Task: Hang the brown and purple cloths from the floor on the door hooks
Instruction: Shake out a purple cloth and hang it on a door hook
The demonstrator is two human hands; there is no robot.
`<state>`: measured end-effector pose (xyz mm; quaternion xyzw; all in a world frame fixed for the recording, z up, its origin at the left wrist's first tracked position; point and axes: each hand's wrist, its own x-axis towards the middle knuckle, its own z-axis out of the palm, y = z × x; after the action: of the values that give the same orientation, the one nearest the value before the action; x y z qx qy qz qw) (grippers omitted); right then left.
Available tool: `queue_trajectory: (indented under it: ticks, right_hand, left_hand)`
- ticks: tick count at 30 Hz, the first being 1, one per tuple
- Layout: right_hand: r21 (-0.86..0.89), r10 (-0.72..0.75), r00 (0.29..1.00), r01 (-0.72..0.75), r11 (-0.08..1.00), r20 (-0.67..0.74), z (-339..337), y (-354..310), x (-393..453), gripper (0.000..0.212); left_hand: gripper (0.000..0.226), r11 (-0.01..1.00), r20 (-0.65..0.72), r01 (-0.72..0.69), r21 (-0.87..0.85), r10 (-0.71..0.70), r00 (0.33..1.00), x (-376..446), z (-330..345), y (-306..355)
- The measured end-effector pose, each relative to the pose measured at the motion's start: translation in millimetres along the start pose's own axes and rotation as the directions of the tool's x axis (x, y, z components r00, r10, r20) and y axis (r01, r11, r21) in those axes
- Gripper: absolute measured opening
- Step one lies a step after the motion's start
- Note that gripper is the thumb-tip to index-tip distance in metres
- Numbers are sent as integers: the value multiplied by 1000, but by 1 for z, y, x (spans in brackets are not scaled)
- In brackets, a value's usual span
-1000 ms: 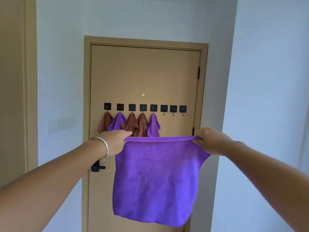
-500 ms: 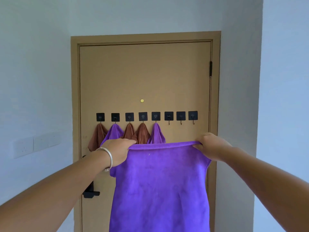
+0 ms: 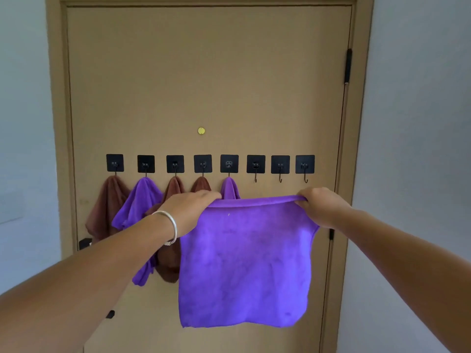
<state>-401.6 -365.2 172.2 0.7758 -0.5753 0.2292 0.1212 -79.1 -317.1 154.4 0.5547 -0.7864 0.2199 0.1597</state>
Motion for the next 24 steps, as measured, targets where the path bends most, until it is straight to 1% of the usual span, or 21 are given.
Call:
queue_trajectory:
  ticks: [1,2,3,4,5,6,7,8,9,10,12,13,15,16,17,18,19,21,22,23,24]
  right_hand:
    - [7,21,1000,-21,1000,-9,6,1,9,27]
    - [13,41,999,-41,999,-17,12,2,19,27]
    - [17,60,998,-60,998,-24,18,3,29,27]
    - [22,75,997,-74,997,-33,22,5,40,27]
    - [28,84,995,-83,996,-43,25,6,51,27]
    - [31,90,994,-89,996,-54,28,6,61,26]
    - [30,94,993,-92,995,-65,31,6,71,26]
    - [30,95,992,-93,995,-77,35,5,81,25]
    - [32,97,991,-95,995,-89,39,4,91,25]
    - [31,99,990,-96,995,-98,42,4,100,26]
    - [14,93,990,-93,996,-103,49,2,114,30]
    - [11,82,991,-82,997,-109,52,1,120,35]
    - [14,44,991,-43,999,-128,56,1,129,50]
    - [0,7,990,-7,1000,-141,56,2,134,55]
    - [-31,-43,987,38,999,-153,55,3,139,56]
    - [-75,-104,982,92,993,-161,53,4,143,54]
    - [-127,-175,971,155,980,-161,51,6,147,53]
    - [-237,-309,941,271,933,-140,49,13,157,48]
    - [-283,-338,933,293,913,-126,49,18,161,46]
    - [-313,-337,934,287,905,-118,50,23,166,46]
    - [-324,-316,942,265,908,-114,51,28,171,51]
  left_hand:
    - [86,997,22,-61,39,61,998,10,6,-6]
    - [90,987,44,-125,97,121,992,21,13,-13]
    - [84,972,69,-178,154,169,983,34,20,-20]
    - [71,953,92,-250,172,237,967,47,25,-27]
    - [64,924,90,-333,186,321,943,60,28,-32]
    - [63,874,72,-420,244,415,907,72,32,-36]
    - [59,860,72,-427,280,425,902,86,39,-40]
    - [52,879,107,-404,253,389,915,96,44,-42]
    - [42,921,170,-335,198,304,937,106,47,-42]
    - [34,927,162,-301,225,269,949,116,49,-42]
    - [37,953,100,-236,188,221,970,131,54,-42]
    - [36,973,46,-201,114,197,979,138,60,-43]
    - [21,989,-35,-149,-18,149,988,152,69,-43]
    - [15,988,-106,-130,-89,120,987,159,72,-44]
    - [14,981,-169,-121,-150,95,981,165,75,-46]
    - [15,974,-207,-117,-195,76,975,172,78,-48]
    - [15,961,-218,-117,-250,62,974,179,79,-50]
    - [21,921,-189,-126,-369,59,980,191,82,-52]
    - [29,907,-166,-127,-401,64,984,197,84,-53]
    - [38,911,-146,-123,-394,70,987,203,85,-52]
    - [45,931,-131,-111,-347,68,989,209,87,-52]
